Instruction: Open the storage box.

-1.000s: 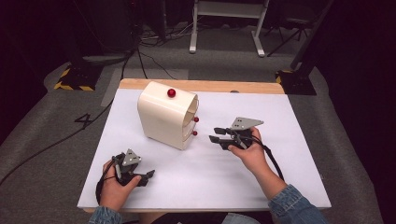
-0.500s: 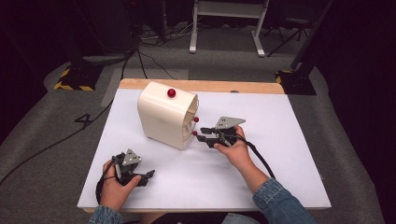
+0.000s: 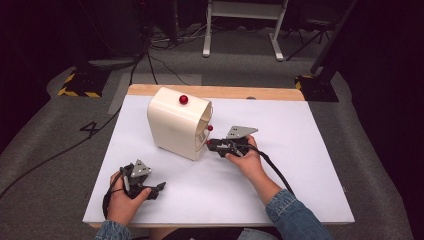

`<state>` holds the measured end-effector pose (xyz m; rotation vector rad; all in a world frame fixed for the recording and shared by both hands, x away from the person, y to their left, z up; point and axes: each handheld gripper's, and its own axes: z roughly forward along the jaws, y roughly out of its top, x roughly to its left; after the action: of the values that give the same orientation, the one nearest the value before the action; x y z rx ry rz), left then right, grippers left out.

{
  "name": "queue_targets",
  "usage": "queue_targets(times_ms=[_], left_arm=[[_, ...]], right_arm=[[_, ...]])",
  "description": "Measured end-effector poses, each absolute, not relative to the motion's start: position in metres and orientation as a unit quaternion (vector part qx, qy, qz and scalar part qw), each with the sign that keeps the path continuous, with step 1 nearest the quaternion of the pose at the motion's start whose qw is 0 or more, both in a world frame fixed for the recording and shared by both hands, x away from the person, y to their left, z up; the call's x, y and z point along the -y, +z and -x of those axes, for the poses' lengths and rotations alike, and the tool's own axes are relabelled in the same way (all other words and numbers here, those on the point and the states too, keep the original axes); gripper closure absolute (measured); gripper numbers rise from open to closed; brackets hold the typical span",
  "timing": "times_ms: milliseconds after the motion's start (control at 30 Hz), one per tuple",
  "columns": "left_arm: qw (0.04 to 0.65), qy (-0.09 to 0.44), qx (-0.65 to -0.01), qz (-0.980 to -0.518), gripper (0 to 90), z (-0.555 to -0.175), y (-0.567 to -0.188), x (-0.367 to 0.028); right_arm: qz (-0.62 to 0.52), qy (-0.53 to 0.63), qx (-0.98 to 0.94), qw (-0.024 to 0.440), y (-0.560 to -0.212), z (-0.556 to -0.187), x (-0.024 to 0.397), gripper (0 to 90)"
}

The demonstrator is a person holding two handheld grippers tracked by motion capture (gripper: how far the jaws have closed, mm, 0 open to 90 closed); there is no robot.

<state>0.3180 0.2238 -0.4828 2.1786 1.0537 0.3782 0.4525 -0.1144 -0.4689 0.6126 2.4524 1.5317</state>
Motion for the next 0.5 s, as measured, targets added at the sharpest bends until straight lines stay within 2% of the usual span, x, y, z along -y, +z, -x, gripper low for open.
queue_targets(times_ms=[500], left_arm=[[0.339,0.144,-0.405,-0.837,20.8,-0.3182,-0.4827,-0.2241]], right_arm=[[-0.2,0.51,-0.83,0.102,-0.466,-0.4493,0.1185,74.3]])
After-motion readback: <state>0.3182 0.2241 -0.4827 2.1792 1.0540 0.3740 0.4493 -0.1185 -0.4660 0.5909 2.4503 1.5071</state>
